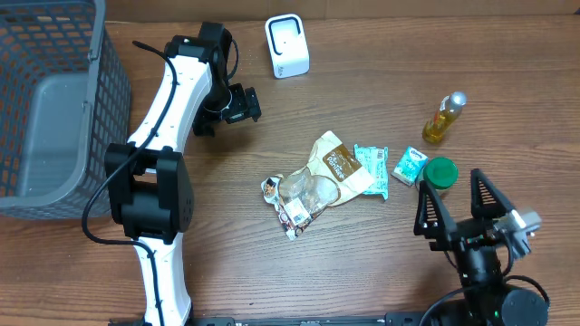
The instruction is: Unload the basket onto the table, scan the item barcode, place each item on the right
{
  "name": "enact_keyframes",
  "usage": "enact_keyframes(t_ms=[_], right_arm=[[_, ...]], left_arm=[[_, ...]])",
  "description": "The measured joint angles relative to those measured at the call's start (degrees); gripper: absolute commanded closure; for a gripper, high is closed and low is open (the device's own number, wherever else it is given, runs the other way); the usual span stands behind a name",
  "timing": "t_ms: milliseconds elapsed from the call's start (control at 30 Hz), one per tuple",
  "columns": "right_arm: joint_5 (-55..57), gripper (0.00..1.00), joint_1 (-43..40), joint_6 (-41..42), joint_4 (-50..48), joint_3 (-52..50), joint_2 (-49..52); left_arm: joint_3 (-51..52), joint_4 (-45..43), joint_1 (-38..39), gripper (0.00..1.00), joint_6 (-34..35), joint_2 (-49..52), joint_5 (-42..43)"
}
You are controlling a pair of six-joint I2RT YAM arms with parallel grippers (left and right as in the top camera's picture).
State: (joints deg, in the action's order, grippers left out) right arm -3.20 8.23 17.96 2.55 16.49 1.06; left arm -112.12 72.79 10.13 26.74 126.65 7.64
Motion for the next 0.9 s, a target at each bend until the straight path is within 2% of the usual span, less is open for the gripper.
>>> enact_keyframes(t_ms=[567, 733, 900], right_arm=[[0.0, 0.00, -0.1, 0.0, -21.5, -15.0, -0.3], [-0.3, 0.00, -0.3, 0.0, -19.3, -15.4, -0.4], [-0.5, 0.00, -0.9, 0.0, -10.5, -15.4, -0.4]], left_arm=[[0.0, 0.0, 0.0, 0.00, 0.0, 0.0, 0.0], [0.0, 0.0, 0.0, 0.00, 0.0, 0.0, 0.0], [0.0, 0.0, 0.0, 0.00, 0.0, 0.0, 0.0]])
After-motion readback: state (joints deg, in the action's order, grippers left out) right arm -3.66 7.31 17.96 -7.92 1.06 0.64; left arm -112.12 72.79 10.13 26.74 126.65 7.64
